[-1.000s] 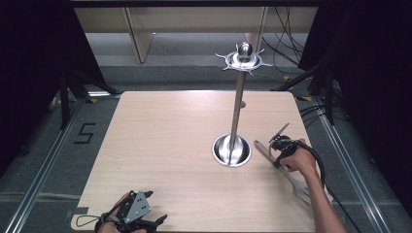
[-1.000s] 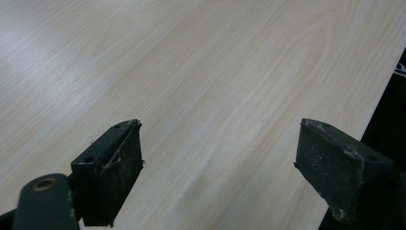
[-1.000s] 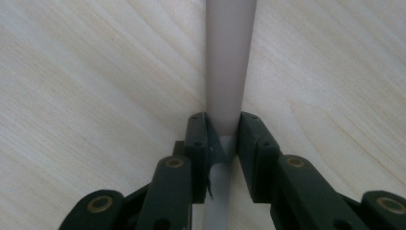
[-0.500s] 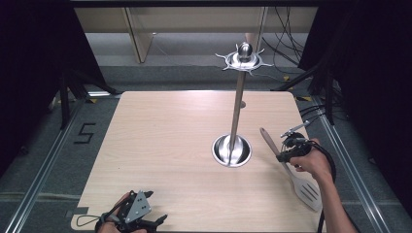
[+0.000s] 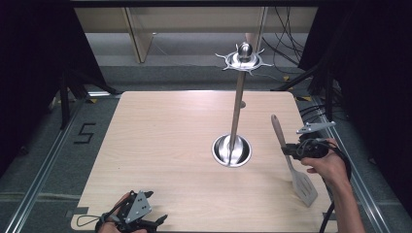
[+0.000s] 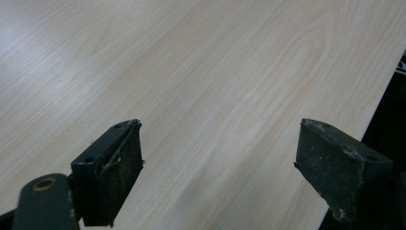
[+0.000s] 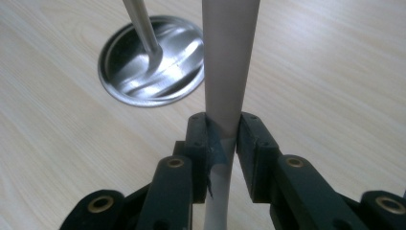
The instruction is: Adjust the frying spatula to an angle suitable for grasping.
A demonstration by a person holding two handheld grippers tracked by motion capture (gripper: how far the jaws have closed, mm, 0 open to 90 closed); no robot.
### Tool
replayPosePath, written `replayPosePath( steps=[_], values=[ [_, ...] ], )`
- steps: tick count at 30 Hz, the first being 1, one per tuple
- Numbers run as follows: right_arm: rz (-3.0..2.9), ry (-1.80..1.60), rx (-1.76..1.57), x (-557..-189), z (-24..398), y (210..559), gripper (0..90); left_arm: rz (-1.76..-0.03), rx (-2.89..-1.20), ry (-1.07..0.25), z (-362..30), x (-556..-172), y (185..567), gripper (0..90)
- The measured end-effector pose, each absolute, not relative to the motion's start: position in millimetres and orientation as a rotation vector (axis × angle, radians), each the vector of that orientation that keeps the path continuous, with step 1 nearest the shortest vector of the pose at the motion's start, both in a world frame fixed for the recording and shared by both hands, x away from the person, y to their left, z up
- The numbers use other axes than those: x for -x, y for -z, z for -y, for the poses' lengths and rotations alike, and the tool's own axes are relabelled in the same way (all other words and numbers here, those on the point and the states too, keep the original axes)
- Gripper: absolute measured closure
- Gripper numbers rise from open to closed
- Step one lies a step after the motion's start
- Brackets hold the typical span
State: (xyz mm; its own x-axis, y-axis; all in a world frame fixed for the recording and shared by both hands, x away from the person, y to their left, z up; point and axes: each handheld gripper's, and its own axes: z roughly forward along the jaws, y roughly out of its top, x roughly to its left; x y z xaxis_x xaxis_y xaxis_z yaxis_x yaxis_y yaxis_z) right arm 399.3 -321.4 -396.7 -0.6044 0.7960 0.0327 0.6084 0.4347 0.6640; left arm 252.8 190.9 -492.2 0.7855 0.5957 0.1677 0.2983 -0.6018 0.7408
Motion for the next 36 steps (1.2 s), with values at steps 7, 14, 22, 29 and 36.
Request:
replayPosePath(
  steps=[7, 14, 22, 29, 36],
  values=[
    [-2.364, -1.036, -1.13, -386.0, 325.5, 380.7, 75.8, -0.662, -2.232, -0.52, -190.7, -253.1, 493.0, 15.4],
    [-2.307, -1.117, -1.118, -379.0, 329.0, 369.9, 75.8, -0.664, -2.23, -0.52, -190.9, -253.4, 493.1, 15.4],
    [-2.243, -1.243, -1.106, -372.7, 333.0, 362.2, 75.8, -0.657, -2.242, -0.515, -191.0, -253.8, 493.3, 15.4],
    [-2.185, -1.334, -1.061, -374.3, 332.5, 355.9, 75.7, -0.663, -2.231, -0.523, -191.5, -253.7, 493.5, 15.4],
    [-2.168, -1.387, -1.029, -376.0, 327.0, 344.6, 75.7, -0.654, -2.251, -0.529, -192.1, -254.3, 493.1, 15.4]
  ],
)
